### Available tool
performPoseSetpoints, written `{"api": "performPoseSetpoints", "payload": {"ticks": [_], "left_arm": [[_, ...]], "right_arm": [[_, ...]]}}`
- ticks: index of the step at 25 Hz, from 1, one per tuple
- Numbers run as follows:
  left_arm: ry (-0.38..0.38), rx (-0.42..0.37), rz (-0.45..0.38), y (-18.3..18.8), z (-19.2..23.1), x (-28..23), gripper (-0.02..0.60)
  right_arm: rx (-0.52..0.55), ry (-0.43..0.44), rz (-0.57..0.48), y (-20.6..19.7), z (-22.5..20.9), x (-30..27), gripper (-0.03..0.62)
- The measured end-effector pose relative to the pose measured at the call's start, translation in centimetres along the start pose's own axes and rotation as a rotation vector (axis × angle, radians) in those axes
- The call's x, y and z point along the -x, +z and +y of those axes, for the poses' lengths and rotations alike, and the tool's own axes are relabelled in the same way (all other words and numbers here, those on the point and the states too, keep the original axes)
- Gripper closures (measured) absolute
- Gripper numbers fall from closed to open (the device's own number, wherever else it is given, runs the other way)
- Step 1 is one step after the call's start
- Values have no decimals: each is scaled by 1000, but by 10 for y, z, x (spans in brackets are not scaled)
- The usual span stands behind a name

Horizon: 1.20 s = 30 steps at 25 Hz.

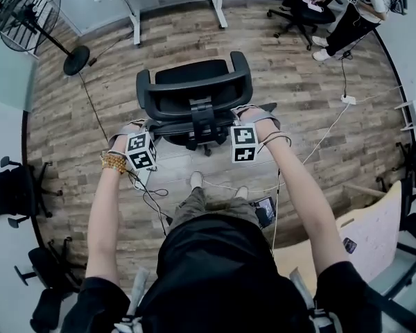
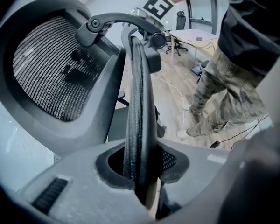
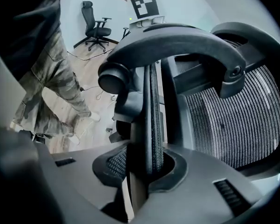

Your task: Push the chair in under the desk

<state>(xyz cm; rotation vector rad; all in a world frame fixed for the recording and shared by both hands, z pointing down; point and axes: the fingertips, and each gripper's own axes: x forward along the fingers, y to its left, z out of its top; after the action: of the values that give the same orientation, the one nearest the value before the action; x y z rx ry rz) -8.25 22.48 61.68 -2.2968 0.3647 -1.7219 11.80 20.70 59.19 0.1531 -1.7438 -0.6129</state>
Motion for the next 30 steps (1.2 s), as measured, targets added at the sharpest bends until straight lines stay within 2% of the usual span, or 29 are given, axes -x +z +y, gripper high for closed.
{"api": "performPoseSetpoints", "payload": {"ticks": [3,7,16,19,30], "left_arm": [[17,0,5,0,4,3,491],[43,-40,-9,-6,9,4,491],[37,-63,-10,-20,20,4,491],[17,-50,0,-18,22,3,491],[44,-67,-1,-13,35,-7,494]], "right_arm": [[19,-26,-7,0,-3,2,517],[8,-57,6,7,-1,1,522],[3,-97,26,15,-9,-7,523],[3,-88,29,12,-11,-7,525],[0,-76,49,1,-22,-12,528]]}}
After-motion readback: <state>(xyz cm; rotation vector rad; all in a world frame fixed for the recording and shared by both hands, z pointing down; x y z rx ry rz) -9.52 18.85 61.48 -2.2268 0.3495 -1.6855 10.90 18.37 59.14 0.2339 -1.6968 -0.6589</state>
